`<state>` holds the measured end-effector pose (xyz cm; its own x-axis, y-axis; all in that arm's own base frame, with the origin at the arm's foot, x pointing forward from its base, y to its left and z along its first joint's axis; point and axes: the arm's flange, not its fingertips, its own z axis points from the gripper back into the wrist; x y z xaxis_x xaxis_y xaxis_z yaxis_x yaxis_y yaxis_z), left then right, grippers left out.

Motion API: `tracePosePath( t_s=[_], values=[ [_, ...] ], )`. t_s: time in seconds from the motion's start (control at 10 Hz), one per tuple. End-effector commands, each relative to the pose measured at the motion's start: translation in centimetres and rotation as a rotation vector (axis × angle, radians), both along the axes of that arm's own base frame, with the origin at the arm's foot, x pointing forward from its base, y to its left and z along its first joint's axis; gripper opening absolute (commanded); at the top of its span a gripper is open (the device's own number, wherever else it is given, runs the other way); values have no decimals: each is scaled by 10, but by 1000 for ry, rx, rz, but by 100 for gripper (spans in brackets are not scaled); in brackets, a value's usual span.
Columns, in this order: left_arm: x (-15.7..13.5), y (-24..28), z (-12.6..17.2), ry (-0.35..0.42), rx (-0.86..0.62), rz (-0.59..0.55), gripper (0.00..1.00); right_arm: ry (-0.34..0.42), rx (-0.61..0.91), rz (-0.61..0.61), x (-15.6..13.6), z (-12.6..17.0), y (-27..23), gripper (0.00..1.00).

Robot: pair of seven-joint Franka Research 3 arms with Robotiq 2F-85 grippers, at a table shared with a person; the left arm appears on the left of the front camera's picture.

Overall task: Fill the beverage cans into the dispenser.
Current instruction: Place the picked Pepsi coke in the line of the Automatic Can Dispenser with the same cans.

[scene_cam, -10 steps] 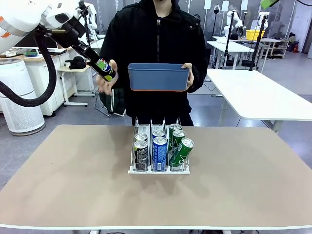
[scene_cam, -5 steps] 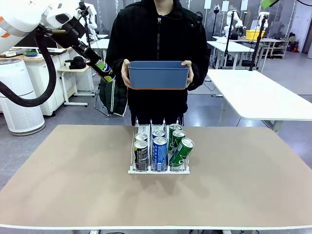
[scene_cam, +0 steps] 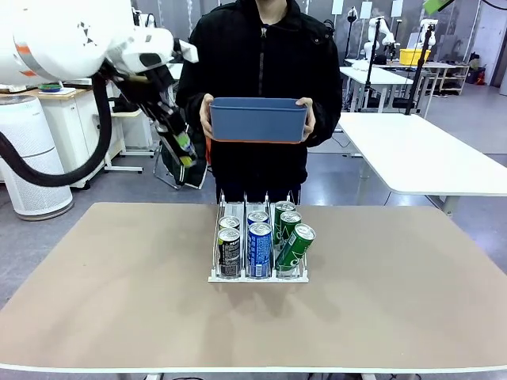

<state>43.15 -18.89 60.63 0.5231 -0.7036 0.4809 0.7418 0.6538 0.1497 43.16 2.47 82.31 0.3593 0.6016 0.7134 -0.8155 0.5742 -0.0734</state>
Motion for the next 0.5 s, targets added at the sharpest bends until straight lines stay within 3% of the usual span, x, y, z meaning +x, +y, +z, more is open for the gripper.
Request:
tracePosePath(
  t_s=[0.0, 0.1, 0.2, 0.4],
  values=[
    [-26, -11, -20, 69, 40, -49, 58, 7, -3, -5, -2, -1, 0, 100],
    [-32, -20, -32, 96, 103, -4, 58, 7, -3, -5, -2, -1, 0, 100],
    [-36, -25, -40, 145, 134, -30, 58, 7, -3, -5, -2, -1, 0, 100],
    [-32, -25, -42, 193, 96, -64, 58, 7, -3, -5, -2, -1, 0, 100]
  ],
)
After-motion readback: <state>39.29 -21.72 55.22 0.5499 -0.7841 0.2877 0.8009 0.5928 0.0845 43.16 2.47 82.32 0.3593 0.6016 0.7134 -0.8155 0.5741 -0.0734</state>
